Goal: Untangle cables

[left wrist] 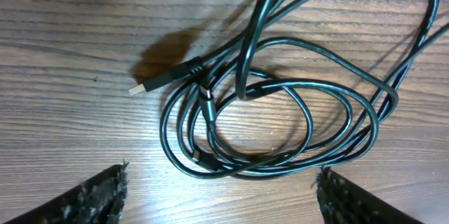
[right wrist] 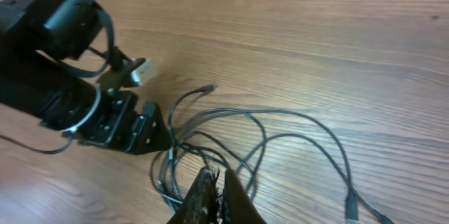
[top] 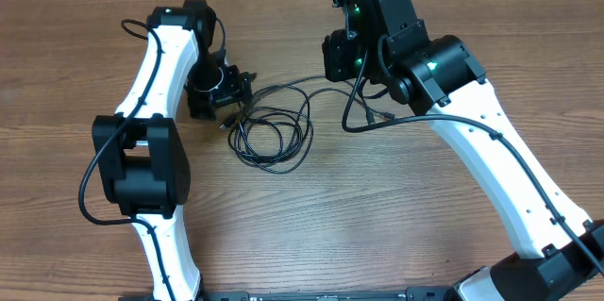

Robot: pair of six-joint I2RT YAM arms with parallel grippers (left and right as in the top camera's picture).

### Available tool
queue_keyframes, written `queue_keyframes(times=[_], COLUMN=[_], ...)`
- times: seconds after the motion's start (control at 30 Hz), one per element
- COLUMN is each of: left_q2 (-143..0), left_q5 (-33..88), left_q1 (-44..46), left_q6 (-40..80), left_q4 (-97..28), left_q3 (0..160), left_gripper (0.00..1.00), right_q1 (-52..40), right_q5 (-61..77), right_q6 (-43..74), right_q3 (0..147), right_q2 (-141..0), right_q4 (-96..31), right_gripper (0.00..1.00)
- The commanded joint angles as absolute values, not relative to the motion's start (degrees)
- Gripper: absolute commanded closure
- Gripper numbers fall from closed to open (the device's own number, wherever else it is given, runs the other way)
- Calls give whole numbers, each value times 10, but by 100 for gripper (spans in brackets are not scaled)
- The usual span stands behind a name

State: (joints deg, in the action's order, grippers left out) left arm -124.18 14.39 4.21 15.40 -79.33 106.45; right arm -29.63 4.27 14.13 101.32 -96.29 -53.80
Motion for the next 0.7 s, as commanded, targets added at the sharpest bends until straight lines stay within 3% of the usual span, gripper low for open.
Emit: queue_keyframes(times=[0.0,0.1,0.23,0.33,0.67], left_q2=[-1235,-1235,-1235,-1235,-1235], left_q5=[151,151,151,149,144], left_q1=[55,69,95,117,190], left_q6=[142,125,124,137,292], left_q4=[-795,-794,-790,-788,-708], left_q3=[1061,1061,1061,1061,1061], left_gripper=[14,16,26,37,42], right_q1=[-295,-295,-294,-288,-219], right_q5=[40,75,80,79,81], right_q6=[132,132,135,149,226], right_q3=[1020,1020,1020,1020,1015], right_q2=[-961,-964,-973,-985,-1023], right_q4=[-552,-573,-596,-615,-634], right_gripper=[93,77,69,68,64])
